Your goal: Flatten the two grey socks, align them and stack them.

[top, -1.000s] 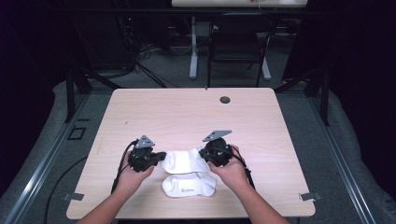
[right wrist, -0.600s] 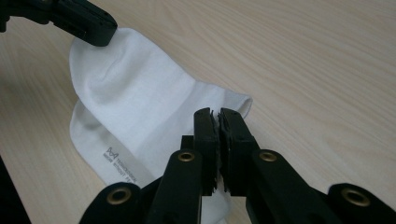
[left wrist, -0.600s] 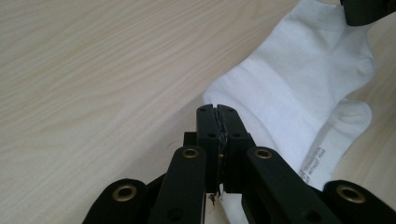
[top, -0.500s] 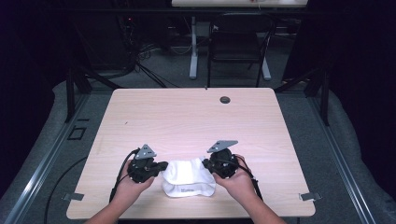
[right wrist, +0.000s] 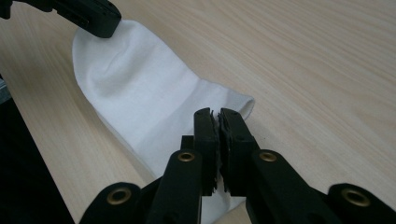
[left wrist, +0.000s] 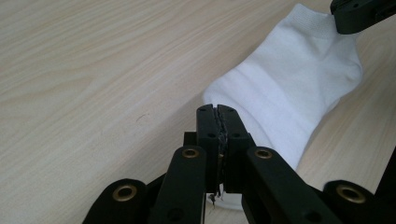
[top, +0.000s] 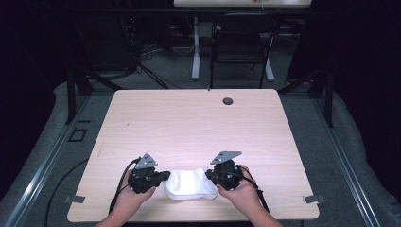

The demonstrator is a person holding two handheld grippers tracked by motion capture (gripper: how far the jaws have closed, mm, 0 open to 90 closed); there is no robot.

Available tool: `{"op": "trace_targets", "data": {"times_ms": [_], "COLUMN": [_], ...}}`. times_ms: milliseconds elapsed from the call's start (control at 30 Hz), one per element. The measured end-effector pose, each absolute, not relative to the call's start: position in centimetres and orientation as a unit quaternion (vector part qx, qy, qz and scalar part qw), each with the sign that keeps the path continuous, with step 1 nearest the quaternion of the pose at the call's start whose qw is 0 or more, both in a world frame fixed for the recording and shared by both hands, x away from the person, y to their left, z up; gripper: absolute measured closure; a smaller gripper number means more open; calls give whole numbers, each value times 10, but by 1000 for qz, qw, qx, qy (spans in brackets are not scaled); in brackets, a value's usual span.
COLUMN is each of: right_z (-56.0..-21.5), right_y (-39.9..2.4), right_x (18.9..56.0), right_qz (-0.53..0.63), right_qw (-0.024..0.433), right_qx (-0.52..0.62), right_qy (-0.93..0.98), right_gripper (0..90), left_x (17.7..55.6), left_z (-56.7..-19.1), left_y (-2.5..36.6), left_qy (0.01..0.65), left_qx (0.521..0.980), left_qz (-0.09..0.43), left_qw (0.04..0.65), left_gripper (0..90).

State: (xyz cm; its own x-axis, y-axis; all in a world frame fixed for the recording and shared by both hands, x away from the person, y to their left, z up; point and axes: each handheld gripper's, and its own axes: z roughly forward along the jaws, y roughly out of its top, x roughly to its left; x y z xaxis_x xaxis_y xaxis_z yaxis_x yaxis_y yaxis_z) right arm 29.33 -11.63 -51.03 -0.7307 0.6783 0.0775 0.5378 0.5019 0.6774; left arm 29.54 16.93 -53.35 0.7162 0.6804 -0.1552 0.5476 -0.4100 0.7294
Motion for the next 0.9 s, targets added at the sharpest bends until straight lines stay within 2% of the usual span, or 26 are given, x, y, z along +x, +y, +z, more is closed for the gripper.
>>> {"op": "trace_targets", "data": {"times_ms": [900], "right_z": [-528], "right_y": [-118], "right_x": [297], "right_qz": [336], "right_qw": [90], "right_qx": [362], "right_qy": [865], "right_gripper": [860], "left_x": [295], "left_z": [-553], "left_y": [171], "left_qy": [374], "left_qx": [839], "left_qz": [81], "left_qw": [387], "left_gripper": [887]}}
